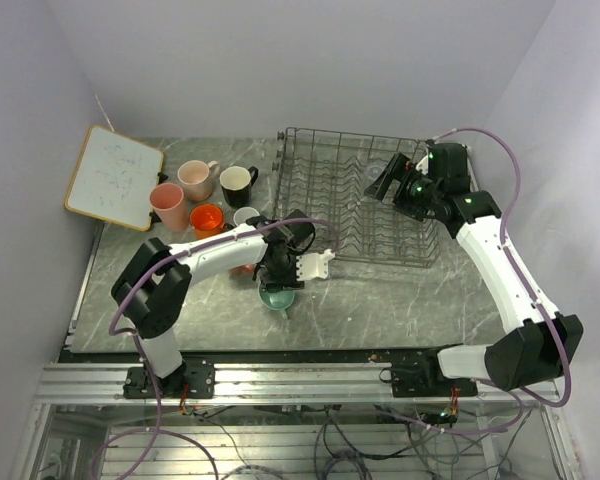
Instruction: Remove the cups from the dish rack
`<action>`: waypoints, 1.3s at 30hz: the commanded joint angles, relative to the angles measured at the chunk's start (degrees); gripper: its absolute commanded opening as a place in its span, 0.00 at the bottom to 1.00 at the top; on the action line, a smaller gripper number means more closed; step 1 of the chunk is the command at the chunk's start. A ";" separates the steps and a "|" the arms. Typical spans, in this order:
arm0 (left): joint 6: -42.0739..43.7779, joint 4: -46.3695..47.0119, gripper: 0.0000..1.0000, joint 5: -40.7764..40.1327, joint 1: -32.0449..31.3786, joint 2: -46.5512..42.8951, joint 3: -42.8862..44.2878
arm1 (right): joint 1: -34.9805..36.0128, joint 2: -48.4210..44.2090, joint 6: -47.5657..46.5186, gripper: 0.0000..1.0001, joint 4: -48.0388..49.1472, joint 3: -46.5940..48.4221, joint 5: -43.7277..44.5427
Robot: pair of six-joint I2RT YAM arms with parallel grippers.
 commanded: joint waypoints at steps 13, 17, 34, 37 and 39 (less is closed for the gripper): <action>-1.88 -7.58 0.92 -0.48 -0.34 -10.73 10.56 | -0.46 9.02 -4.28 0.91 3.05 1.51 13.68; -2.63 -11.83 0.99 3.26 1.23 -13.96 14.93 | -0.11 16.21 -6.63 0.92 3.32 6.49 19.34; -5.54 -11.82 0.99 9.94 17.06 -20.37 13.32 | 5.13 47.09 -16.15 1.00 -2.70 38.33 39.06; -5.73 -12.11 0.99 9.79 17.40 -21.38 13.19 | 5.22 50.12 -17.59 1.00 -2.85 41.23 40.63; -5.65 -11.90 0.99 9.78 17.47 -22.57 12.81 | 5.23 52.03 -18.64 1.00 -3.13 43.05 42.12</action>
